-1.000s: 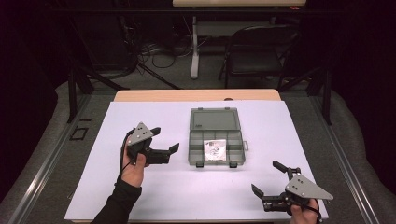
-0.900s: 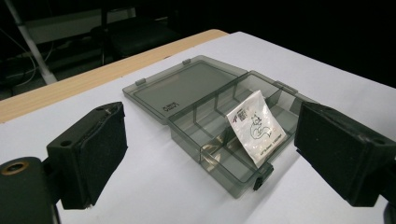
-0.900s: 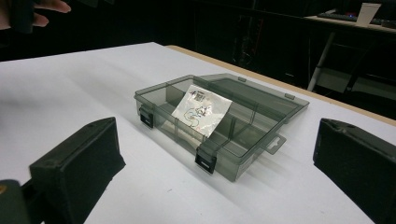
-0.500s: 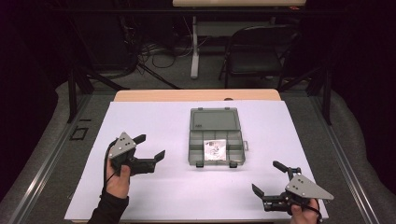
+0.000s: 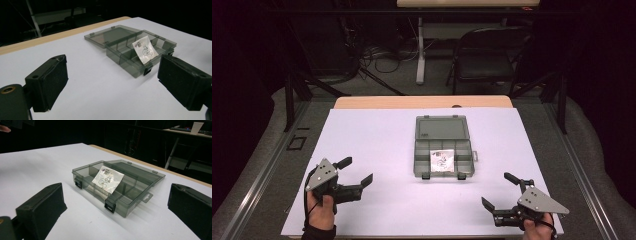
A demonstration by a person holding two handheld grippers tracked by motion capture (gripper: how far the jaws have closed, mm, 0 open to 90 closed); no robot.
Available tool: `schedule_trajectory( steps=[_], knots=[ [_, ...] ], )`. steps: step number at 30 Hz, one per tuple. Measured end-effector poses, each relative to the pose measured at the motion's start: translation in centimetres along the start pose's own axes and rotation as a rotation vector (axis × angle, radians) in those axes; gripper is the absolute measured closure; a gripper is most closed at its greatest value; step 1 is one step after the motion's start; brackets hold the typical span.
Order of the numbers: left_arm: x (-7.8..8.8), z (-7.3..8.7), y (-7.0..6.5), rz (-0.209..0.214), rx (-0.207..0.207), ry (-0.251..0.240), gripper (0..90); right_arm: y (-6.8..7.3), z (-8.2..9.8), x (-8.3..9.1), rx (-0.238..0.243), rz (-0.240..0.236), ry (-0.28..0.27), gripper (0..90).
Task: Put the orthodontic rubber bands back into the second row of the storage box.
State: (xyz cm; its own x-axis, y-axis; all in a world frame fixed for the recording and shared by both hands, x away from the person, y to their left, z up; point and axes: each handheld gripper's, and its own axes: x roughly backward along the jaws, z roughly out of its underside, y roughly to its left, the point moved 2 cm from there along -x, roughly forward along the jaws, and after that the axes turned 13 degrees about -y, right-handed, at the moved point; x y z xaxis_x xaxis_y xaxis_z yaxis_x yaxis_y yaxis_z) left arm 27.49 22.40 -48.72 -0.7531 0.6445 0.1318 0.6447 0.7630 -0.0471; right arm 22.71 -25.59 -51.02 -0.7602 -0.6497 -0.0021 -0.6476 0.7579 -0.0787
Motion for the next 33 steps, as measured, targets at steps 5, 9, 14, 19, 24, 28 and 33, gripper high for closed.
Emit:
schedule_trajectory(
  steps=[5, 9, 14, 19, 24, 28, 33],
  knots=[
    [0.6, 0.4, 0.3, -0.013, 0.005, 0.002, 9.6, 0.1, 0.0, -0.1, -0.001, 0.001, -0.009, 0.3],
    [0.9, 0.7, 0.7, -0.025, 0.004, 0.001, 9.6, 0.0, 0.0, 0.0, -0.002, -0.002, -0.002, 0.3],
    [0.9, 1.0, 1.0, -0.03, 0.001, 0.005, 9.6, 0.0, 0.0, 0.0, -0.002, -0.003, -0.001, 0.3],
    [0.7, 1.3, 1.2, -0.031, 0.002, 0.012, 9.6, 0.0, 0.1, -0.1, -0.002, 0.0, -0.006, 0.3],
    [0.7, 1.7, 1.5, -0.038, 0.001, 0.023, 9.6, -0.1, 0.1, 0.0, -0.004, 0.002, -0.006, 0.3],
    [0.7, 2.0, 1.7, -0.043, 0.011, 0.031, 9.6, 0.0, 0.0, 0.0, -0.004, -0.003, -0.001, 0.3],
    [0.7, 2.2, 2.0, -0.051, 0.016, 0.038, 9.6, 0.0, 0.0, 0.0, -0.001, -0.005, 0.0, 0.3]
  ],
)
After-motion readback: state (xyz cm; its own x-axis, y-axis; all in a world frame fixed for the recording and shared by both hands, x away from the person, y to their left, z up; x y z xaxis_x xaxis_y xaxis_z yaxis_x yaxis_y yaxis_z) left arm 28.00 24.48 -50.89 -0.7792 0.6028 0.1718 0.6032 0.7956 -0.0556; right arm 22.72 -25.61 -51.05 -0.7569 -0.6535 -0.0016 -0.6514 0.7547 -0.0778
